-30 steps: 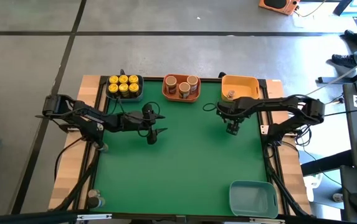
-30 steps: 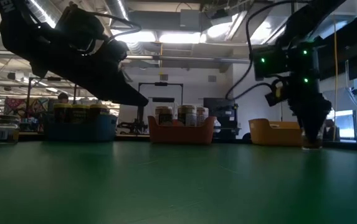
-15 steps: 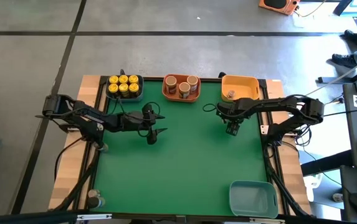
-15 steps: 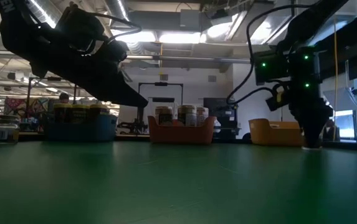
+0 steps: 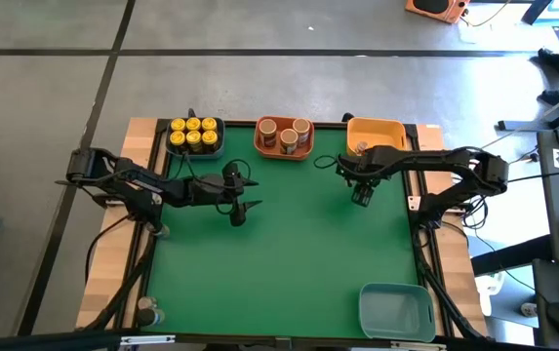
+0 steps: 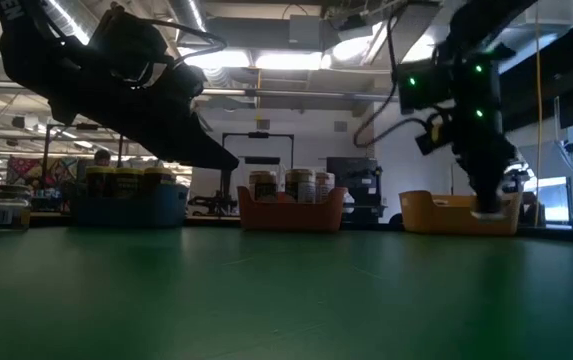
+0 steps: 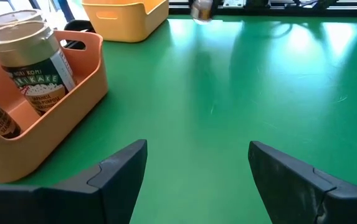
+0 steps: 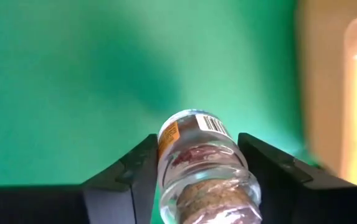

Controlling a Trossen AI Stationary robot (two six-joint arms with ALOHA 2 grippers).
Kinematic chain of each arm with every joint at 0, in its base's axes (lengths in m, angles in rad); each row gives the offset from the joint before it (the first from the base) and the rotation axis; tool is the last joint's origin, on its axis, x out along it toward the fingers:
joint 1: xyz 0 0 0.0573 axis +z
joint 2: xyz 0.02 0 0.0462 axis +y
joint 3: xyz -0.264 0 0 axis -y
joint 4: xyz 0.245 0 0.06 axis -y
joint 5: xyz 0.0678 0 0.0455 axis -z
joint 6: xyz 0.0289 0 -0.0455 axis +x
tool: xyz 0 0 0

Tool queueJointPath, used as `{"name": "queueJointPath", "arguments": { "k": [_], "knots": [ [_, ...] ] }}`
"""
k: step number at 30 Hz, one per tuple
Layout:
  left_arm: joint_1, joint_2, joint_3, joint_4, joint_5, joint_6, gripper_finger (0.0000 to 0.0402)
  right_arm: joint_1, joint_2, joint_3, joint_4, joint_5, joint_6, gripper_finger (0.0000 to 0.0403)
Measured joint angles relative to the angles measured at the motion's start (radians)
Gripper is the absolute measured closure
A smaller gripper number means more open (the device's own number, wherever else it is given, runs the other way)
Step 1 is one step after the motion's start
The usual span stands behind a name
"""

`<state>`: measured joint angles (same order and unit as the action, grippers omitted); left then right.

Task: Sort spices by type
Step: Put the brown seasoning bottle into the yellow bin

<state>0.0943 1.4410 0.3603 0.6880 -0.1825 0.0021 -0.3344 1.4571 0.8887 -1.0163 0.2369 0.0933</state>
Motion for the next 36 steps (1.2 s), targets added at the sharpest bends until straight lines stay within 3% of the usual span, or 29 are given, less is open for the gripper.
{"name": "queueJointPath", "arguments": {
  "k": [7, 13, 21, 27, 36],
  "knots": [
    [0.000, 0.000, 0.000, 0.004, 0.000, -0.001, 0.0123, -0.086, -0.035, 0.124, -0.038, 0.137, -0.047, 0.0199],
    [0.000, 0.000, 0.000, 0.004, -0.003, -0.002, 0.0123, -0.297, -0.068, 0.164, 0.052, 0.148, -0.118, 0.0206],
    [0.000, 0.000, 0.000, 0.004, -0.004, -0.003, 0.0123, -0.554, -0.020, 0.165, 0.279, 0.003, -0.060, 0.0201],
    [0.000, 0.000, 0.000, 0.004, -0.004, -0.003, 0.0123, -0.605, 0.056, 0.164, 0.389, -0.050, 0.008, 0.0204],
    [0.000, 0.000, 0.000, 0.003, -0.004, -0.003, 0.0123, -0.603, 0.155, 0.164, 0.390, -0.047, 0.033, 0.0205]
  ]
}}
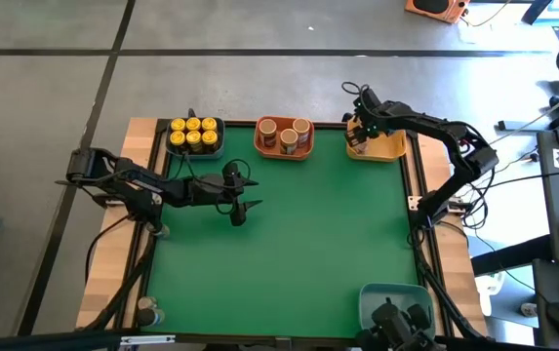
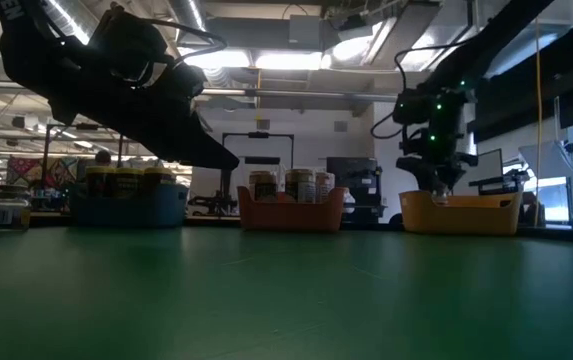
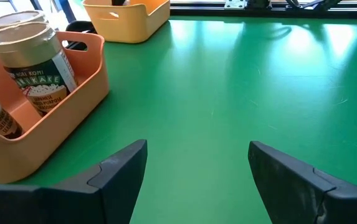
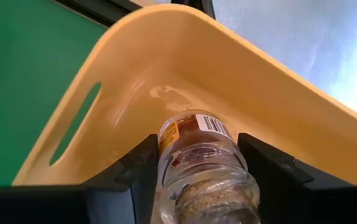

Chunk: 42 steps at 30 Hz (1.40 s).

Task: Sort spices by type
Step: Put the brown seasoning bottle into the yellow bin

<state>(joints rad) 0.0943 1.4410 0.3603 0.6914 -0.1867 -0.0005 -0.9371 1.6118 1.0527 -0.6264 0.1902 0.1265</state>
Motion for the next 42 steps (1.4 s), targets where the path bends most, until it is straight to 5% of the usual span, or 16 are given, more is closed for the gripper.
{"name": "queueJointPath", "arguments": {
  "k": [15, 24, 34, 38, 42],
  "knots": [
    [0.000, 0.000, 0.000, 0.000, 0.000, 0.000, 0.0123, 0.000, 0.011, 0.000, 0.008, 0.002, 0.001, 0.0164],
    [0.000, 0.000, 0.000, 0.005, 0.000, -0.001, 0.0123, 0.003, -0.087, 0.065, -0.102, 0.112, -0.056, 0.0146],
    [-0.002, 0.000, 0.032, -0.023, 0.000, 0.027, 0.0123, 0.281, -0.387, 0.045, -0.050, 0.073, -0.026, 0.0146],
    [0.012, -0.035, 0.144, -0.245, -0.003, 0.040, 0.0123, 0.437, -0.457, -0.037, 0.034, 0.101, -0.001, 0.0146],
    [0.023, -0.077, 0.337, -0.707, -0.039, 0.022, 0.0123, 0.553, -0.483, -0.177, 0.185, 0.176, 0.006, 0.0145]
  ]
}}
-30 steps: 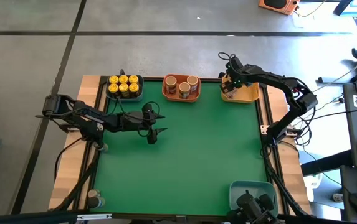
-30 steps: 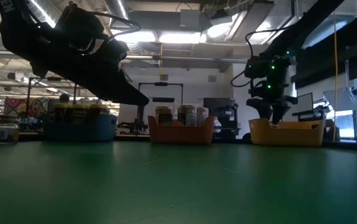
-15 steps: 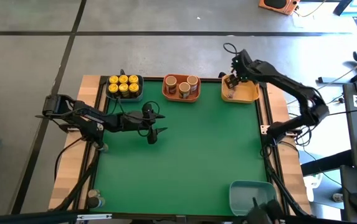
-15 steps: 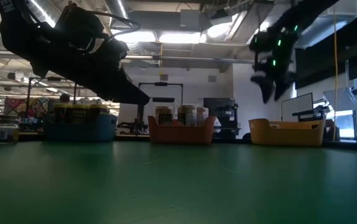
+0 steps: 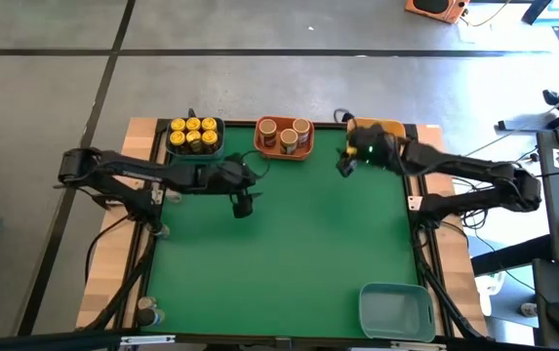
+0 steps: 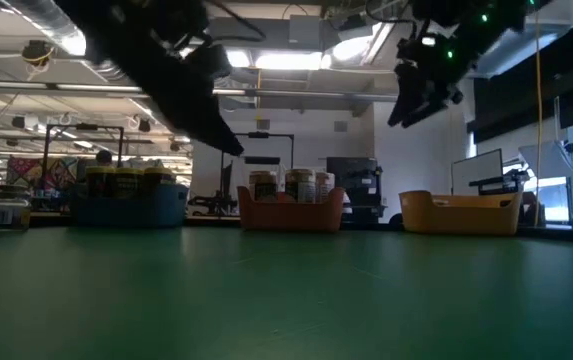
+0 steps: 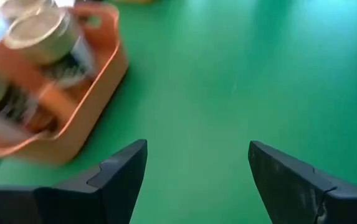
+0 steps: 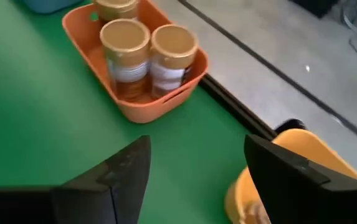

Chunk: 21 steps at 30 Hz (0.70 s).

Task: Sort spices by type
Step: Put the brown seasoning bottle into the yellow bin

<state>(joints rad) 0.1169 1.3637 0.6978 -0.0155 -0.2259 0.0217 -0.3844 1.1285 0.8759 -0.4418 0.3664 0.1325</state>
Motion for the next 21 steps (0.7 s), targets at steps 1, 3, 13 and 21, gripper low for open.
{"name": "queueJointPath", "arguments": {
  "k": [1, 3, 13, 21],
  "knots": [
    [0.000, -0.006, 0.051, -0.117, -0.013, -0.015, 0.0123, 0.017, 0.000, -0.036, 0.044, 0.014, 0.000, 0.0145],
    [0.000, -0.010, 0.144, -0.332, -0.045, -0.045, 0.0123, 0.048, 0.000, -0.105, 0.128, 0.024, 0.002, 0.0145],
    [0.042, -0.009, 0.288, -1.136, -0.116, -0.409, 0.0123, 0.164, 0.004, -0.286, 0.574, -0.041, -0.034, 0.0145],
    [0.105, -0.009, 0.263, -1.227, -0.068, -0.486, 0.0123, 0.190, 0.027, -0.298, 0.632, -0.045, -0.057, 0.0145]
  ]
}}
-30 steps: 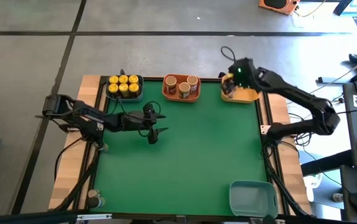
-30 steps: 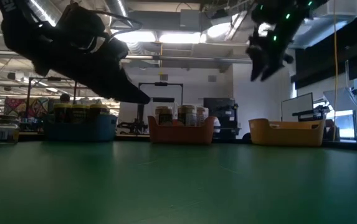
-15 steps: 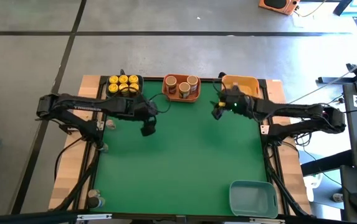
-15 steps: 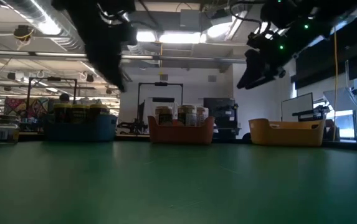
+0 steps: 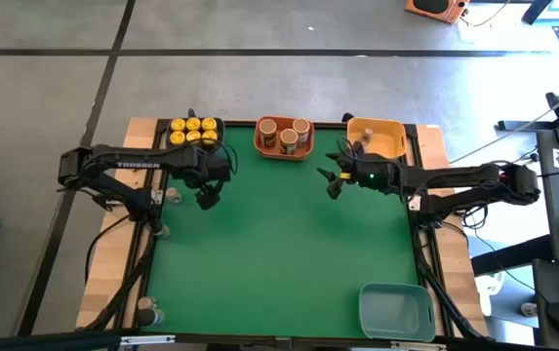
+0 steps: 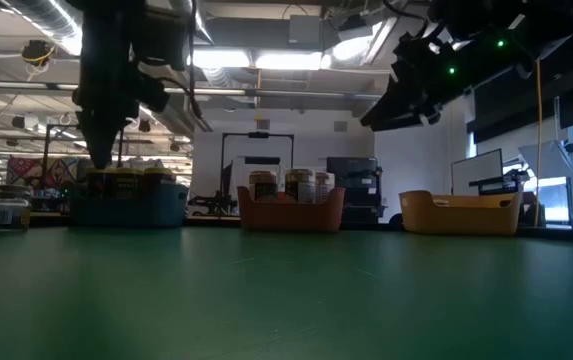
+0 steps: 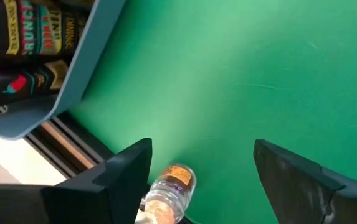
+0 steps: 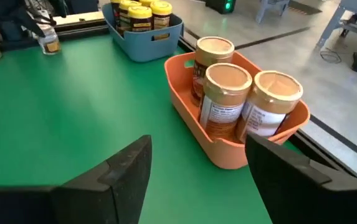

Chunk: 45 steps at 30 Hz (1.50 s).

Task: Sort spices by type
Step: Put the brown seasoning bottle into the yellow bin

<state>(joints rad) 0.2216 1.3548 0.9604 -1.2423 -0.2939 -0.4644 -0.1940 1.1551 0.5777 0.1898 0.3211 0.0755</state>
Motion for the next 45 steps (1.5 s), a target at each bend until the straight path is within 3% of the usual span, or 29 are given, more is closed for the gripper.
{"name": "queueJointPath", "arguments": {
  "k": [12, 26, 34, 45],
  "knots": [
    [0.004, 0.000, 0.000, 0.019, 0.003, 0.082, 0.0123, 0.000, 0.109, 0.000, 0.051, 0.000, 0.009, 0.0145],
    [-0.008, 0.000, 0.000, 0.021, 0.003, 0.085, 0.0123, 0.000, 0.142, 0.000, 0.055, -0.016, 0.005, 0.0145],
    [-0.071, 0.000, -0.002, -0.117, 0.013, -0.005, 0.0123, 0.000, 0.142, 0.000, 0.060, -0.071, -0.002, 0.0145],
    [-0.081, 0.001, -0.147, -0.135, 0.068, 0.026, 0.0123, -0.001, 0.142, 0.000, 0.085, -0.072, -0.002, 0.0145]
  ]
}}
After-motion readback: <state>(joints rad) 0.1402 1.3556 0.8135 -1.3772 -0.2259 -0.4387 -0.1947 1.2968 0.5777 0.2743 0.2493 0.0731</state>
